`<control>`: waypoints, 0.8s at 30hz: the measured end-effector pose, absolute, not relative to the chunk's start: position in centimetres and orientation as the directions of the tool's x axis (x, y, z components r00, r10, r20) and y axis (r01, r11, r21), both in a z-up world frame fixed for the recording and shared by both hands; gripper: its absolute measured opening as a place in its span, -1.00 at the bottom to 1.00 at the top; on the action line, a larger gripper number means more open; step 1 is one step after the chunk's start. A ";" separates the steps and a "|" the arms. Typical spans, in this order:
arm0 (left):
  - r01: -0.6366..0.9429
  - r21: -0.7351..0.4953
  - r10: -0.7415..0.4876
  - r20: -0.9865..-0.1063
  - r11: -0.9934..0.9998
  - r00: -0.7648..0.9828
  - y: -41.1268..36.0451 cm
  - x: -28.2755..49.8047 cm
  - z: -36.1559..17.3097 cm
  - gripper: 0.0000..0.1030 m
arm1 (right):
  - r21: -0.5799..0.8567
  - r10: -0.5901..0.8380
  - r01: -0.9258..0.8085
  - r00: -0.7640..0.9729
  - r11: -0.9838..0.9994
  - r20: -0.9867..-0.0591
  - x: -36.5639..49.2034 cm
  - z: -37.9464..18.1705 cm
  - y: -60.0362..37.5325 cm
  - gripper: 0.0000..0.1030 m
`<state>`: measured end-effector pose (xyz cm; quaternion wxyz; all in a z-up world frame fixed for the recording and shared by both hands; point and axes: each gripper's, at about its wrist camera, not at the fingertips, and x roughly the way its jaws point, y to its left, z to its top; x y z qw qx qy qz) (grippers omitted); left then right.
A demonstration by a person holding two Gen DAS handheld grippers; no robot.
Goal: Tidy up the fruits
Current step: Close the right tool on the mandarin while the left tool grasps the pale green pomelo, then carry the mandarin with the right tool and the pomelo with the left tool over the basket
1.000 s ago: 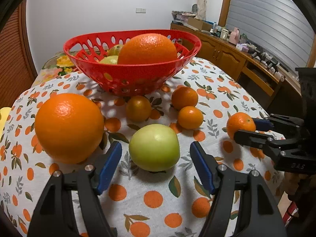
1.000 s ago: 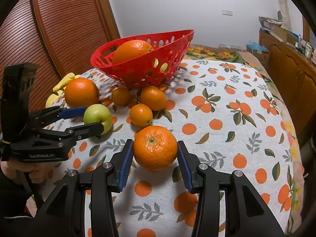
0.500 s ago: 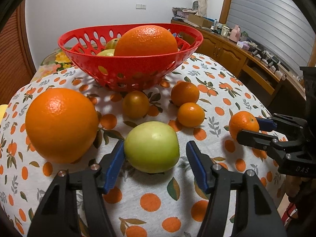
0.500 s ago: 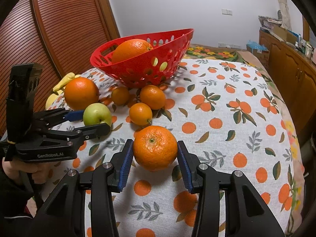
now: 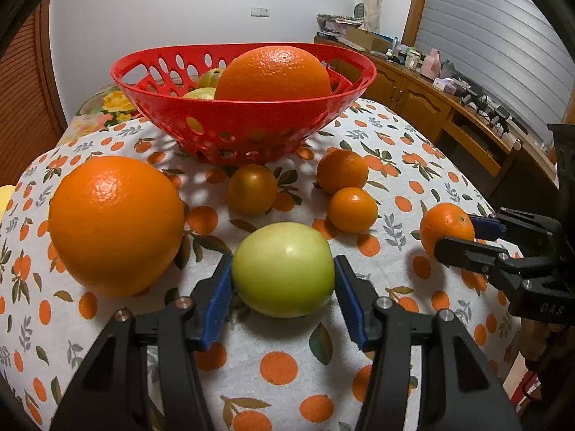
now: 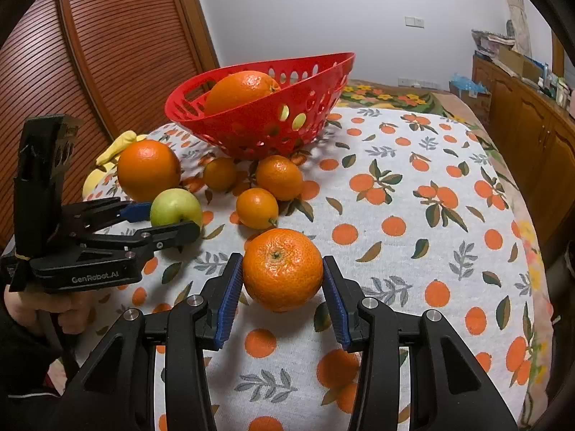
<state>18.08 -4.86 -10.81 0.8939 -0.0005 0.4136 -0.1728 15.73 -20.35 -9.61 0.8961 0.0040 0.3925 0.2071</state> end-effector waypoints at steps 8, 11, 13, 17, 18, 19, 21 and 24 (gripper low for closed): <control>0.316 -0.153 -0.329 -0.700 0.936 0.634 -4.5 17.1 -8.5 0.04 | 0.161 0.381 -0.380 0.624 0.911 -0.682 15.7 -7.9 -20.2 -0.14; 0.323 -0.153 -0.336 -0.679 0.934 0.652 -4.3 16.8 -7.2 0.04 | 0.158 0.386 -0.386 0.636 0.909 -0.668 15.8 -7.0 -20.2 -0.14; 0.326 -0.152 -0.340 -0.666 0.933 0.663 -4.2 16.6 -6.3 0.04 | 0.155 0.388 -0.389 0.644 0.908 -0.660 15.8 -6.4 -20.2 -0.14; 0.333 -0.146 -0.344 -0.649 0.932 0.678 -4.1 16.4 -5.0 0.04 | 0.151 0.395 -0.397 0.658 0.905 -0.641 16.1 -5.2 -20.1 -0.14; 0.334 -0.145 -0.345 -0.644 0.932 0.683 -4.0 16.3 -4.6 0.04 | 0.150 0.397 -0.399 0.662 0.905 -0.636 16.2 -5.0 -20.1 -0.14; 0.334 -0.145 -0.346 -0.639 0.931 0.687 -3.9 16.3 -4.4 0.04 | 0.150 0.400 -0.401 0.665 0.904 -0.631 16.3 -4.7 -20.1 -0.14; 0.332 -0.143 -0.345 -0.628 0.932 0.698 -3.7 16.3 -3.7 0.04 | 0.147 0.404 -0.405 0.673 0.902 -0.620 16.6 -4.1 -20.0 -0.14; 0.333 -0.141 -0.347 -0.612 0.932 0.711 -3.4 16.3 -2.8 0.04 | 0.145 0.412 -0.414 0.682 0.899 -0.604 17.1 -3.2 -19.9 -0.14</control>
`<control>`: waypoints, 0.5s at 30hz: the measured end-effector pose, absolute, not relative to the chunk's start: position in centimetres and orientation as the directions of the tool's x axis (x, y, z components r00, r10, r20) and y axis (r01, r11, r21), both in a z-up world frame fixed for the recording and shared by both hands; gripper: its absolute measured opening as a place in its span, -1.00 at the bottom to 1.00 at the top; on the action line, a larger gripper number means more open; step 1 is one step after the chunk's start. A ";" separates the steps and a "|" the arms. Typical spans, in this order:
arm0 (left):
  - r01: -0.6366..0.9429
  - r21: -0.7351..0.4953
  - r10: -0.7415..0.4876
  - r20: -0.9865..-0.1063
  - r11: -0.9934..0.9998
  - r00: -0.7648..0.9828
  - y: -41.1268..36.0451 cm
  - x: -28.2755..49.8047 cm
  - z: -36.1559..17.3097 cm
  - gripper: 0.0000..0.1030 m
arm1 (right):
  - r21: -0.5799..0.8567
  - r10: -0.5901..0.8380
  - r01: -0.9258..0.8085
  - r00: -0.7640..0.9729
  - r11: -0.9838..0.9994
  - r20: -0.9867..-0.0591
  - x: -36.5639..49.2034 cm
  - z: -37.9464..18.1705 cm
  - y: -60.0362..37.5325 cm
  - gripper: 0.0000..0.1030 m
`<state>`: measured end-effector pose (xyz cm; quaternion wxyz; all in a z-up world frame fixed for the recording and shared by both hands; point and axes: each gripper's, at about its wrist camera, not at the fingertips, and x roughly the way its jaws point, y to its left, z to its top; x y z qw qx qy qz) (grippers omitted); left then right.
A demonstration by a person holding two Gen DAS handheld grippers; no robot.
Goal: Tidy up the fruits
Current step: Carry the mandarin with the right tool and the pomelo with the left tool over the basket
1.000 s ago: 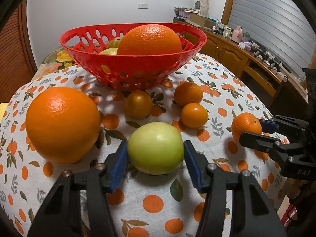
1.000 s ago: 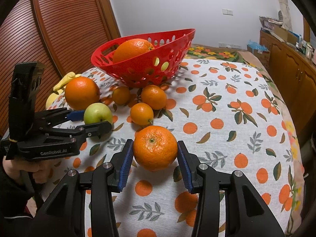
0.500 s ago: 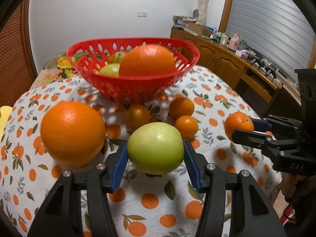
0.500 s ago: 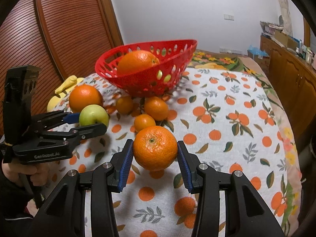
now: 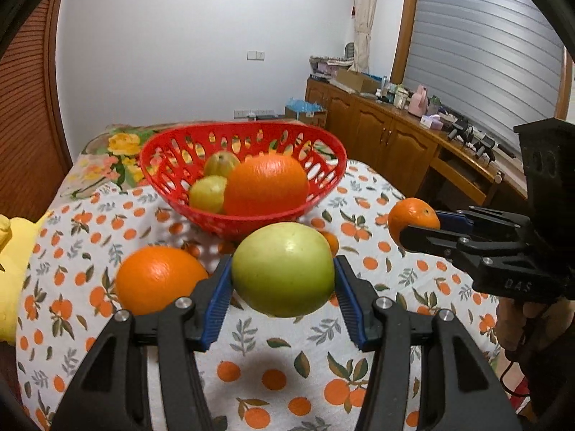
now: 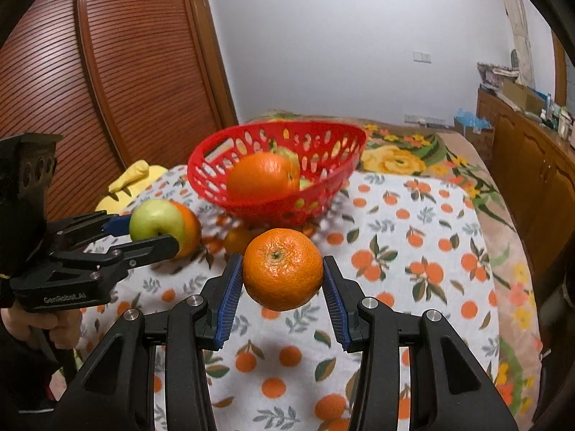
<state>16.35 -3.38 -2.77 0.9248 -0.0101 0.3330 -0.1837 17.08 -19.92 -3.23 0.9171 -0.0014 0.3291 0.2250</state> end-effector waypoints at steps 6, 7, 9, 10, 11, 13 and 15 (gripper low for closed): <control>0.326 -0.132 -0.339 -0.586 0.936 0.736 -2.7 17.0 -1.4 0.04 | 0.130 0.421 -0.430 0.699 0.893 -0.578 18.5 -1.7 -19.5 -0.14; 0.325 -0.129 -0.336 -0.584 0.937 0.739 -2.6 17.1 -1.3 0.04 | 0.126 0.421 -0.432 0.702 0.893 -0.574 18.9 -1.4 -19.4 -0.14; 0.320 -0.130 -0.333 -0.582 0.939 0.742 -2.4 17.5 -1.1 0.04 | 0.125 0.425 -0.437 0.703 0.891 -0.570 19.5 -1.1 -19.2 -0.14; 0.317 -0.129 -0.331 -0.583 0.939 0.742 -2.3 17.7 -1.1 0.04 | 0.124 0.426 -0.439 0.704 0.890 -0.569 19.9 -1.0 -19.2 -0.14; 0.315 -0.127 -0.328 -0.583 0.940 0.743 -2.2 18.0 -1.1 0.04 | 0.121 0.427 -0.442 0.703 0.889 -0.568 20.3 -0.8 -19.0 -0.14; 0.311 -0.124 -0.323 -0.584 0.942 0.745 -2.0 18.5 -1.1 0.04 | 0.115 0.426 -0.444 0.703 0.888 -0.569 21.1 -0.7 -18.9 -0.14; 0.306 -0.120 -0.316 -0.587 0.944 0.745 -1.8 19.0 -1.1 0.04 | 0.112 0.425 -0.447 0.702 0.888 -0.572 21.9 -0.7 -18.8 -0.14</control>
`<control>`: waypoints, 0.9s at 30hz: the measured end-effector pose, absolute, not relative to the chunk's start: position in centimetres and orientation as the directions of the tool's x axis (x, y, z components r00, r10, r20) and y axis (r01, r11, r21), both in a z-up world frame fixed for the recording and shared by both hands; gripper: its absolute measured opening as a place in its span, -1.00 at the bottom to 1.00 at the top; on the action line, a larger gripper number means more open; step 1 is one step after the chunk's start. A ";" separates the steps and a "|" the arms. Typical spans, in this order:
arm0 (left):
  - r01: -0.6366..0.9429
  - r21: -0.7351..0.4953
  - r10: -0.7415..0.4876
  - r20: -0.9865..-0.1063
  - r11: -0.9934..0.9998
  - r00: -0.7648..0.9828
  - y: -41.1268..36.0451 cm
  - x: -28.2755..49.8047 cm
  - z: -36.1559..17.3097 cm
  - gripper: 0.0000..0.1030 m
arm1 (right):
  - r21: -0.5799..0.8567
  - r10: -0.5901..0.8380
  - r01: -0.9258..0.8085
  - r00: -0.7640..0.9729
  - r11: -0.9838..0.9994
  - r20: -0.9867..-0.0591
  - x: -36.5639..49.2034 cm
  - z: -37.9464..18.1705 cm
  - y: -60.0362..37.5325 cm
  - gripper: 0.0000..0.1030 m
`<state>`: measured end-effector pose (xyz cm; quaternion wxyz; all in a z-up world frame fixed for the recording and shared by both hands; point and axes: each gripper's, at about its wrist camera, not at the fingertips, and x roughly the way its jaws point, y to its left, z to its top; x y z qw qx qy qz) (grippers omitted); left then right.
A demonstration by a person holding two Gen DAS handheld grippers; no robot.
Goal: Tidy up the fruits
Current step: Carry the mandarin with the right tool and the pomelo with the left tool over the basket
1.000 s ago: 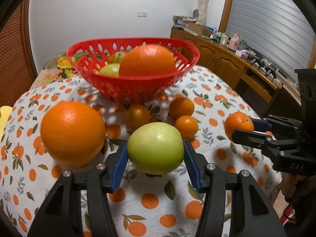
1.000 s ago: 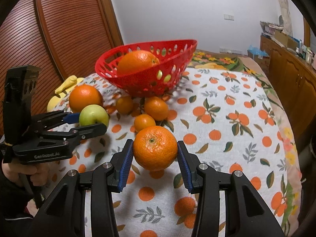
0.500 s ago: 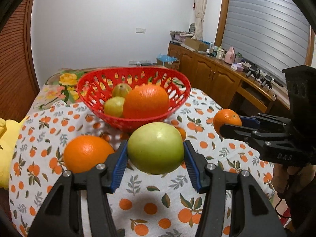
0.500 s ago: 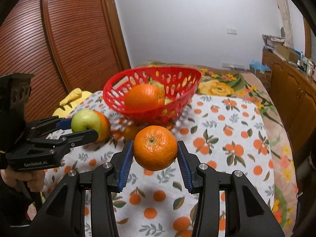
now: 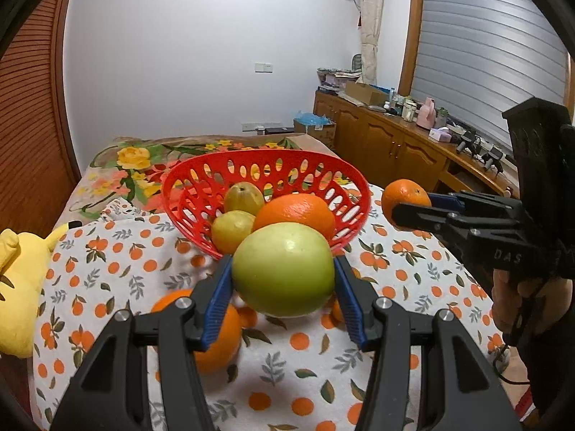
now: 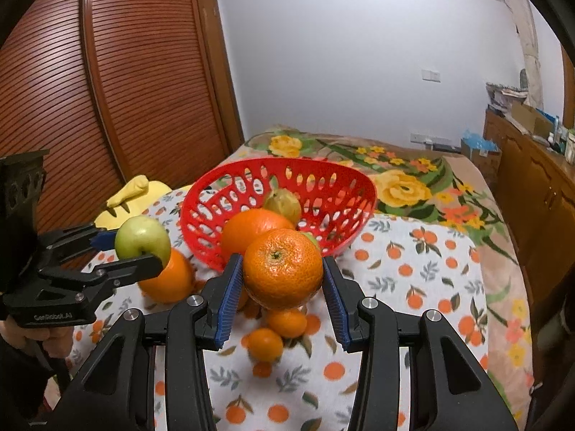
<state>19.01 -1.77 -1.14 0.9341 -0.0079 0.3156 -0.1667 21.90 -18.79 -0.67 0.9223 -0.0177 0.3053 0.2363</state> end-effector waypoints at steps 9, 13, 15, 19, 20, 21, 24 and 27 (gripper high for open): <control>0.288 -0.101 -0.289 -0.601 0.952 0.745 -1.0 21.3 -1.2 0.04 | 0.053 0.409 -0.474 0.693 0.879 -0.594 25.8 -0.4 -16.9 -0.14; 0.279 -0.105 -0.284 -0.605 0.955 0.744 -0.3 22.5 -1.2 0.04 | 0.047 0.412 -0.485 0.683 0.873 -0.603 27.3 -0.6 -16.2 -0.14; 0.274 -0.106 -0.281 -0.606 0.956 0.744 -0.1 23.0 -1.2 0.04 | 0.050 0.410 -0.485 0.675 0.873 -0.613 28.4 -0.9 -16.0 -0.14; 0.269 -0.120 -0.285 -0.603 0.956 0.745 0.2 24.1 -1.0 0.04 | 0.043 0.385 -0.471 0.663 0.881 -0.642 30.6 -1.9 -15.7 -0.14; 0.267 -0.121 -0.285 -0.603 0.956 0.745 0.2 24.3 -1.0 0.04 | 0.049 0.385 -0.469 0.656 0.882 -0.649 31.0 -2.1 -15.7 -0.14; 0.267 -0.122 -0.285 -0.603 0.956 0.745 0.3 24.6 -0.9 0.04 | 0.055 0.386 -0.469 0.650 0.882 -0.654 31.5 -2.3 -15.7 -0.14; 0.267 -0.118 -0.282 -0.606 0.957 0.744 0.3 25.3 -0.9 0.04 | 0.049 0.383 -0.471 0.646 0.881 -0.660 32.0 -2.5 -15.6 -0.14; 0.262 -0.117 -0.277 -0.610 0.958 0.743 0.4 25.8 -1.0 0.04 | 0.041 0.378 -0.474 0.645 0.880 -0.664 32.4 -2.7 -15.3 -0.14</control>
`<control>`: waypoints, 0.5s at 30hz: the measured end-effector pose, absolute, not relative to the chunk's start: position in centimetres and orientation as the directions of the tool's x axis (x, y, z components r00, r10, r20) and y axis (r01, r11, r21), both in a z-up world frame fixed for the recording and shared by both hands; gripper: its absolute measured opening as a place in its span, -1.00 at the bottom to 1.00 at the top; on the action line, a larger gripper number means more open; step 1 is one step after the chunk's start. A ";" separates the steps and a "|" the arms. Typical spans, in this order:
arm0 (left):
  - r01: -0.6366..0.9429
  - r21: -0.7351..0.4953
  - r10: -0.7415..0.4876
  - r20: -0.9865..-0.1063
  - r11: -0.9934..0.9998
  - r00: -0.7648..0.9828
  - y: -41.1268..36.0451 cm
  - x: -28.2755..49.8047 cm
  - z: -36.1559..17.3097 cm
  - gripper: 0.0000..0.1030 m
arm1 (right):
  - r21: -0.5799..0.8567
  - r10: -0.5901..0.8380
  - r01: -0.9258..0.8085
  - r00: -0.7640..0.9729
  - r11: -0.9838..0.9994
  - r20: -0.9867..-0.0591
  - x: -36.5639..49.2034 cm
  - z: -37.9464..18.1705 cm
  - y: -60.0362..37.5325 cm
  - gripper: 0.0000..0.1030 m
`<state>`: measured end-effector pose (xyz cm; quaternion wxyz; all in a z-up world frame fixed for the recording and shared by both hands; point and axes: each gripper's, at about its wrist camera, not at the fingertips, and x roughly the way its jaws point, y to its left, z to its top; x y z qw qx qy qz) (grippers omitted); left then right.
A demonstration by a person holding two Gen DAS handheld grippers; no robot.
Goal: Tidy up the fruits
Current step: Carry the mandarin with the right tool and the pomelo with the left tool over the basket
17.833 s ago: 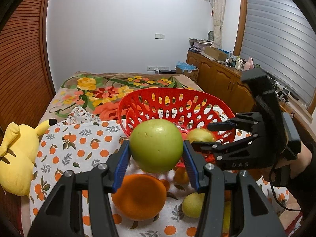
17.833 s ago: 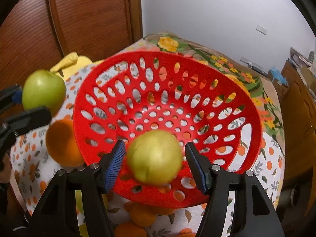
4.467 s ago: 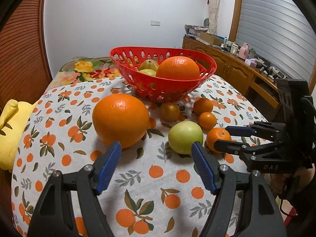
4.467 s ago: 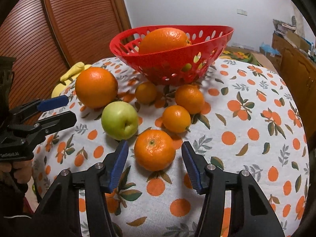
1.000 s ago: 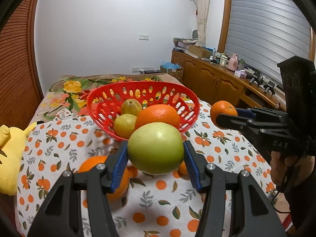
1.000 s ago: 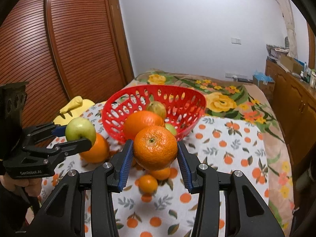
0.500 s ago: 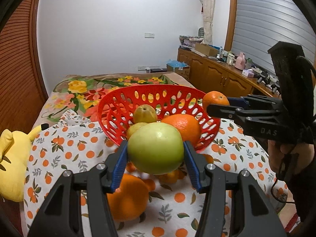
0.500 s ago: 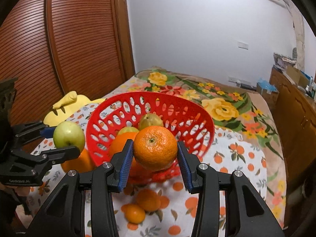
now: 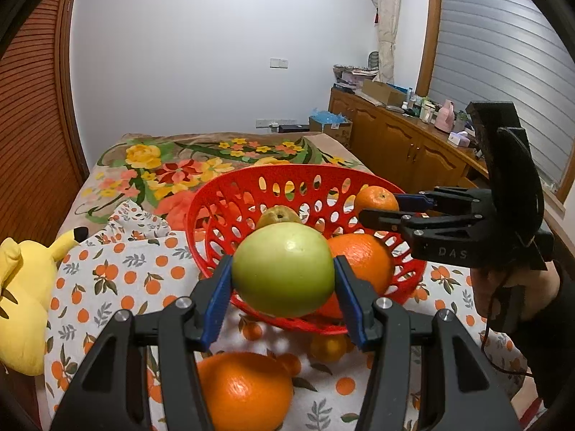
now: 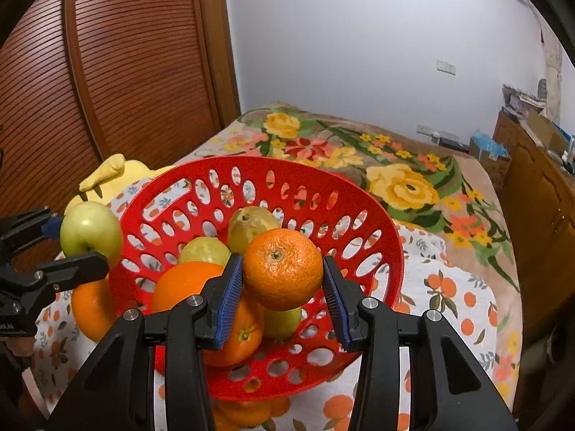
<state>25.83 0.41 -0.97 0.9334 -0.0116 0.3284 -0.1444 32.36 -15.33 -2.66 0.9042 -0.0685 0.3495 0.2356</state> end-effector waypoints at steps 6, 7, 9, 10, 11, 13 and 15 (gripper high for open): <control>0.256 -0.110 -0.267 -0.631 0.960 0.728 0.7 27.1 -1.4 0.04 | 0.032 0.369 -0.475 0.637 0.879 -0.677 33.3 -3.0 -14.9 -0.13; 0.255 -0.113 -0.267 -0.635 0.960 0.725 0.8 27.3 -1.4 0.04 | 0.031 0.368 -0.475 0.637 0.879 -0.677 33.4 -3.1 -14.8 -0.13; 0.255 -0.121 -0.272 -0.638 0.959 0.720 1.0 27.8 -1.4 0.04 | 0.027 0.363 -0.474 0.635 0.880 -0.681 33.8 -3.2 -14.8 -0.13; 0.255 -0.120 -0.271 -0.639 0.960 0.720 1.1 27.9 -1.4 0.04 | 0.026 0.362 -0.475 0.634 0.880 -0.683 34.0 -3.3 -14.8 -0.13; 0.254 -0.118 -0.269 -0.639 0.960 0.720 1.1 28.1 -1.4 0.04 | 0.028 0.364 -0.475 0.633 0.879 -0.684 34.0 -3.3 -14.7 -0.13; 0.253 -0.112 -0.264 -0.642 0.961 0.720 1.2 28.5 -1.3 0.05 | 0.033 0.367 -0.475 0.632 0.879 -0.683 34.3 -3.3 -14.7 -0.13; 0.250 -0.106 -0.258 -0.643 0.962 0.721 1.2 28.9 -1.2 0.05 | 0.041 0.373 -0.477 0.630 0.878 -0.681 34.4 -3.2 -14.7 -0.13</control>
